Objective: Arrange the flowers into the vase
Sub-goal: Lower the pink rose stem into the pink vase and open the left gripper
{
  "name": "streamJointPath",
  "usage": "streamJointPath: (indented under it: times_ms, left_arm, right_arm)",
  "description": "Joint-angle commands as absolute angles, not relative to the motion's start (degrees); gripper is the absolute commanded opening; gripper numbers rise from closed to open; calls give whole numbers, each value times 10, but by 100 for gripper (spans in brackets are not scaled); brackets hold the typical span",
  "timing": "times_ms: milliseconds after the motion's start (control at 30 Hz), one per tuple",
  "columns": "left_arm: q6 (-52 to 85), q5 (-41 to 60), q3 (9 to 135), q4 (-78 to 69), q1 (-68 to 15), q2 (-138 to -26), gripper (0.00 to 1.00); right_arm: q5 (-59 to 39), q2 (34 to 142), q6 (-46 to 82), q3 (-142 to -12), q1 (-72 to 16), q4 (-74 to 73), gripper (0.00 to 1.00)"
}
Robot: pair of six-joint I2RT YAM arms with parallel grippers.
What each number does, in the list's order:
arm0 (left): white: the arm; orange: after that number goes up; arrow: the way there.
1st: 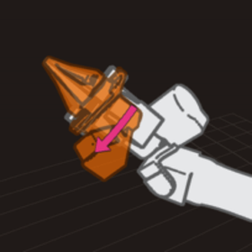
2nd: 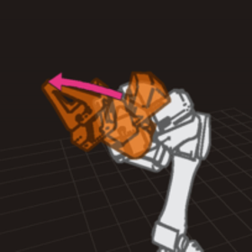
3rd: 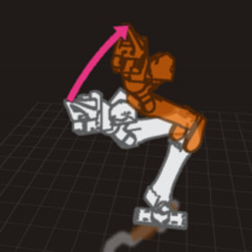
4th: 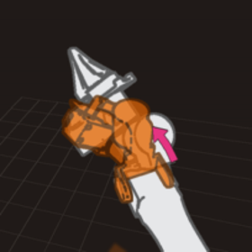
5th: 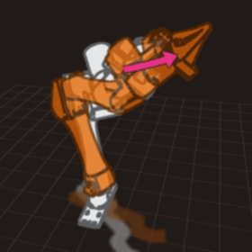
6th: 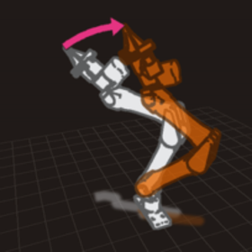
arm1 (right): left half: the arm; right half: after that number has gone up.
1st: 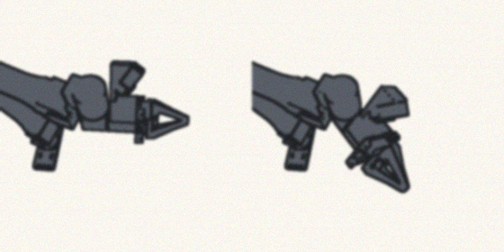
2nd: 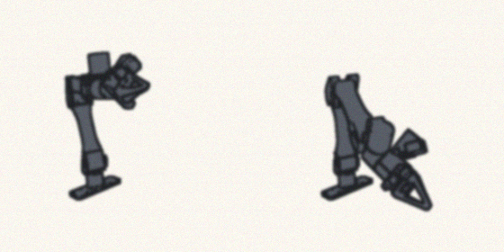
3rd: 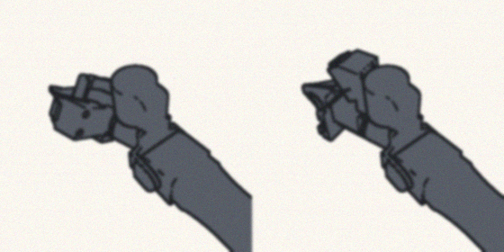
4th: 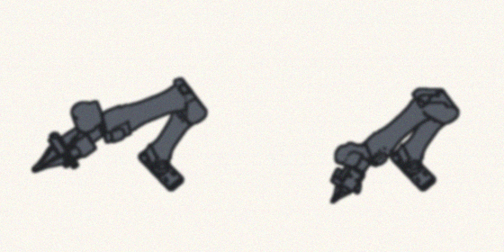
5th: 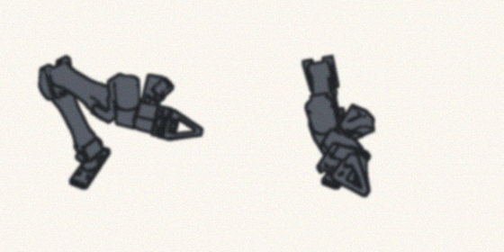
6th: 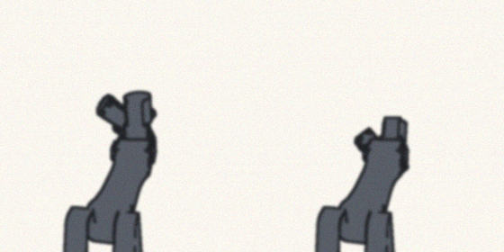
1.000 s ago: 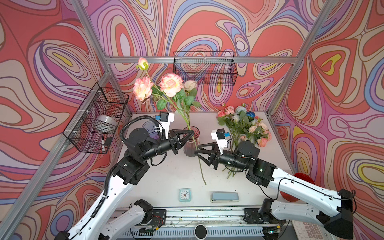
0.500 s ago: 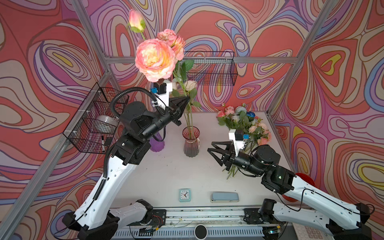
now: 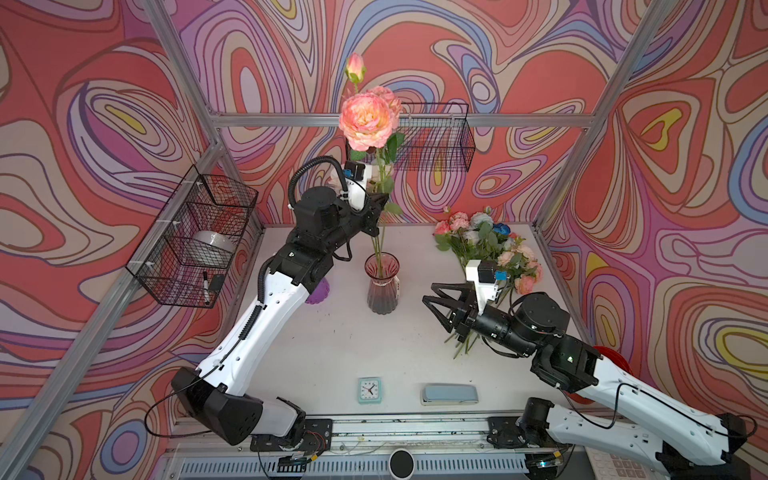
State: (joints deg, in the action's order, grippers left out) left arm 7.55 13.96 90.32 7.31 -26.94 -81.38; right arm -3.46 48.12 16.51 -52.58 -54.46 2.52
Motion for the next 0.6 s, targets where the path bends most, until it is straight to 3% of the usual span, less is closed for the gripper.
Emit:
streamJointPath:
  times_ms: [0,333,567]
  left_arm:
    - [95,116,882,61,-268,-818,0]
    - [130,106,876,148,-270,-794,61]
    - [177,137,868,171,-269,-720,82]
  right_arm:
    - [-20,482,159,-518,-546,36,46]
    - [-6,489,179,-512,-546,26,50]
    - [100,520,229,-529,-545,83,57]
